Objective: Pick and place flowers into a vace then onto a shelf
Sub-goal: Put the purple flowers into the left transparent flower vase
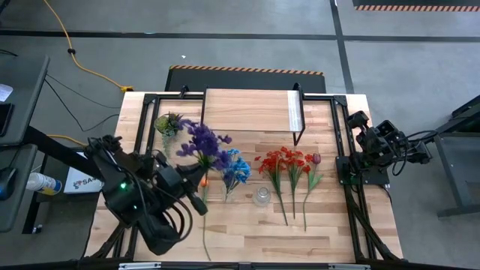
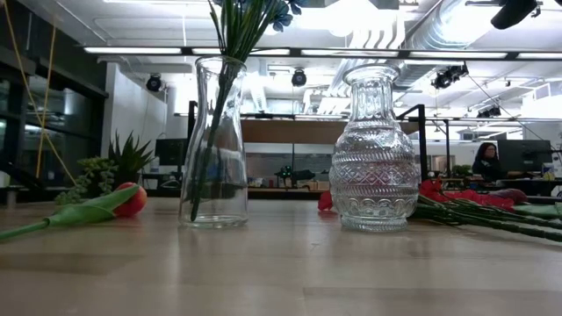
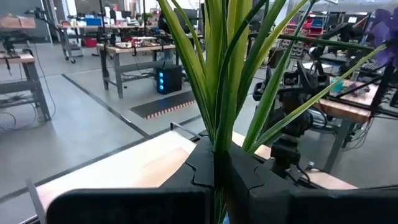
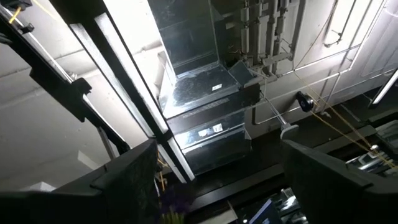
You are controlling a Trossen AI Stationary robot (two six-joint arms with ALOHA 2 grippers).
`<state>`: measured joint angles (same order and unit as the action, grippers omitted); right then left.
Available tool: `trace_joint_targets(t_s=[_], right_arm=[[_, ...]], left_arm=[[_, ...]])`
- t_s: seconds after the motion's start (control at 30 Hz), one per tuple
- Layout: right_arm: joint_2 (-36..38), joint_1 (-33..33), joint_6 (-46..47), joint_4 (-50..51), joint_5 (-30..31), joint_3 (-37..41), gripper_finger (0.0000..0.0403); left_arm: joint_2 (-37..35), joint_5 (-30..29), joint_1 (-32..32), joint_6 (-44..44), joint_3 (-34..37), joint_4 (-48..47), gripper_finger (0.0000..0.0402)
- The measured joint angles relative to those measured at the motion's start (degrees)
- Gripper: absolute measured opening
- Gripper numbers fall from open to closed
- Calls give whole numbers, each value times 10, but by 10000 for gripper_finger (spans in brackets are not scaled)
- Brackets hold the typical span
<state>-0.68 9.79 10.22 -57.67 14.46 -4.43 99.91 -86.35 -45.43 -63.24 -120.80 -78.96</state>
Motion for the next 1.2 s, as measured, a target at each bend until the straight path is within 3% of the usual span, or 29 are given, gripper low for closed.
trace_joint_targets(t_s=[0.33,0.67,1.2], right_arm=[[0,0,1,0,4,0,328],[0,0,2,-5,4,0,328],[0,0,18,-6,7,0,328]], left_arm=[[45,-27,-8,-36,2,-10,44],[97,-38,-30,-153,3,-77,44],[103,-36,-25,-330,139,-111,44]])
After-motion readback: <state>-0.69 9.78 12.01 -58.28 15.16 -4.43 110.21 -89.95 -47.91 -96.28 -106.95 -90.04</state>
